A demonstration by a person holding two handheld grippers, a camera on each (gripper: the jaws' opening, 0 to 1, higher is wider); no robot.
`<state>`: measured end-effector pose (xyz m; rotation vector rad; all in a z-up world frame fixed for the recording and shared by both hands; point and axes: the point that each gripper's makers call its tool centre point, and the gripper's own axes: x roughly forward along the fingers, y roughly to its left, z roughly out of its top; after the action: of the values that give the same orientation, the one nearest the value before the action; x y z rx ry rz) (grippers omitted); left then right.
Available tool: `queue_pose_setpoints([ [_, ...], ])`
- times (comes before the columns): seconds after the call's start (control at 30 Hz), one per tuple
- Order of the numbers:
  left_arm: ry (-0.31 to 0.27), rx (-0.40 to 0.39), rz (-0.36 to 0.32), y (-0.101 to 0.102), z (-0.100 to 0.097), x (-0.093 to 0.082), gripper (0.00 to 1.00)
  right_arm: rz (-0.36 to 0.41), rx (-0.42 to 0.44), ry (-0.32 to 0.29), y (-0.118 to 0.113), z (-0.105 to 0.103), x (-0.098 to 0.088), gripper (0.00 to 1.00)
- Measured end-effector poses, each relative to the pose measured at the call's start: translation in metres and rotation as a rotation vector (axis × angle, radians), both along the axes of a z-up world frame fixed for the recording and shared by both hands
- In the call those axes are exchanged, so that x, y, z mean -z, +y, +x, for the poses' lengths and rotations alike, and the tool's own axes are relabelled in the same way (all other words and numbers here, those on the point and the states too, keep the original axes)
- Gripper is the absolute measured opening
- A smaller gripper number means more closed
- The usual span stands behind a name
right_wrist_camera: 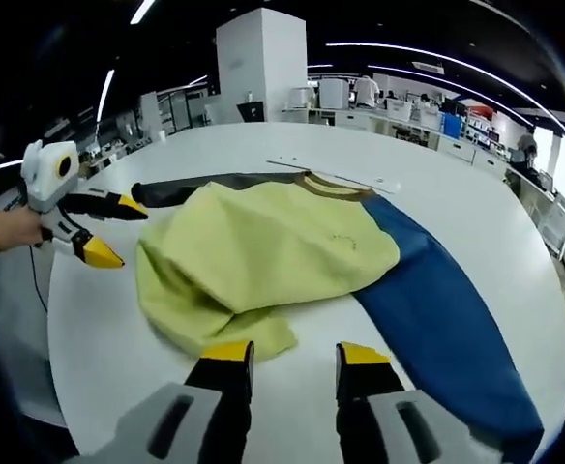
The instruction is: Fold the garment on the visible template until the final outline fits inside the template.
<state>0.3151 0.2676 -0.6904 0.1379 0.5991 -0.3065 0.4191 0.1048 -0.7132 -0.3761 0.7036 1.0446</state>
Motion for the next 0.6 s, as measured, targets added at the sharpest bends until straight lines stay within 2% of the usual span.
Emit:
queue_pose_setpoints([
  [0.07,-0.005,0.019,0.022,-0.005,0.003,0.001,0.44,-0.002,-0.013,-0.003,0.002,-0.001,0.002,0.29],
  [0.2,0.0,0.033,0.014,-0.013,0.011,0.002,0.42,-0.003,-0.044,-0.008,0.007,-0.003,0.005,0.26],
  [0.37,-0.004,0.033,0.013,-0.014,0.019,0.002,0.37,-0.006,-0.062,-0.018,0.01,-0.002,0.007,0.24],
  [0.6,0.027,0.035,0.011,-0.015,0.026,0.011,0.29,-0.004,-0.058,-0.024,0.013,0.004,0.011,0.19],
])
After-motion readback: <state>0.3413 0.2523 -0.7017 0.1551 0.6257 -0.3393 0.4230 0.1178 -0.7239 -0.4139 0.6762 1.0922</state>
